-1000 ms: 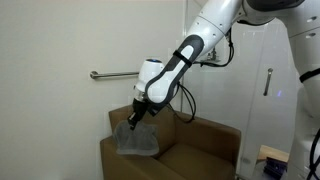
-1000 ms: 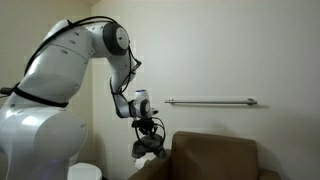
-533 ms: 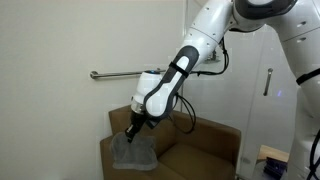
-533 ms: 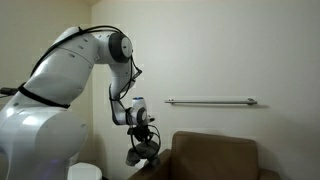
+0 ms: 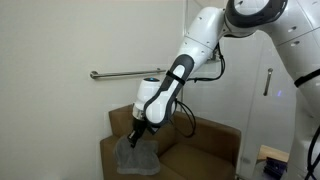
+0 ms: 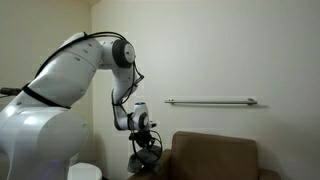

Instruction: Pick the cloth and put it on the shoulder of the couch

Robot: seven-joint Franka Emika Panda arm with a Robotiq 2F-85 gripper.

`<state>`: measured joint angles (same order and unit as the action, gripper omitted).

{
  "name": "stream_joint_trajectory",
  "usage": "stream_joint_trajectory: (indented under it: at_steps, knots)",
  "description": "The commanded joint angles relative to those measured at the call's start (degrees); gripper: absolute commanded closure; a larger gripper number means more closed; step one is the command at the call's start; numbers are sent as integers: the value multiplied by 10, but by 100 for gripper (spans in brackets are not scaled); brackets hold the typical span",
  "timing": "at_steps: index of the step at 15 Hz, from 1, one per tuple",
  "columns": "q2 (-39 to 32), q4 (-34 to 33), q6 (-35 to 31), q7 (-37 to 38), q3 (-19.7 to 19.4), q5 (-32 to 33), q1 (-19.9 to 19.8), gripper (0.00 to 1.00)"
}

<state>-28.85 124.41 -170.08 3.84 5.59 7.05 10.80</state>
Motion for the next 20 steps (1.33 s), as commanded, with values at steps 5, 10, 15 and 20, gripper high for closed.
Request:
stream_joint_trajectory:
  at_steps: [5, 10, 15, 20]
  knots:
    - [-34, -17, -8, 2, -29, -6, 19, 94]
    - [-50, -22, -7, 0, -30, -8, 19, 94]
    - [-55, -23, -5, 0, -32, -8, 19, 93]
    - [-55, -23, -3, 6, -44, -4, 27, 52]
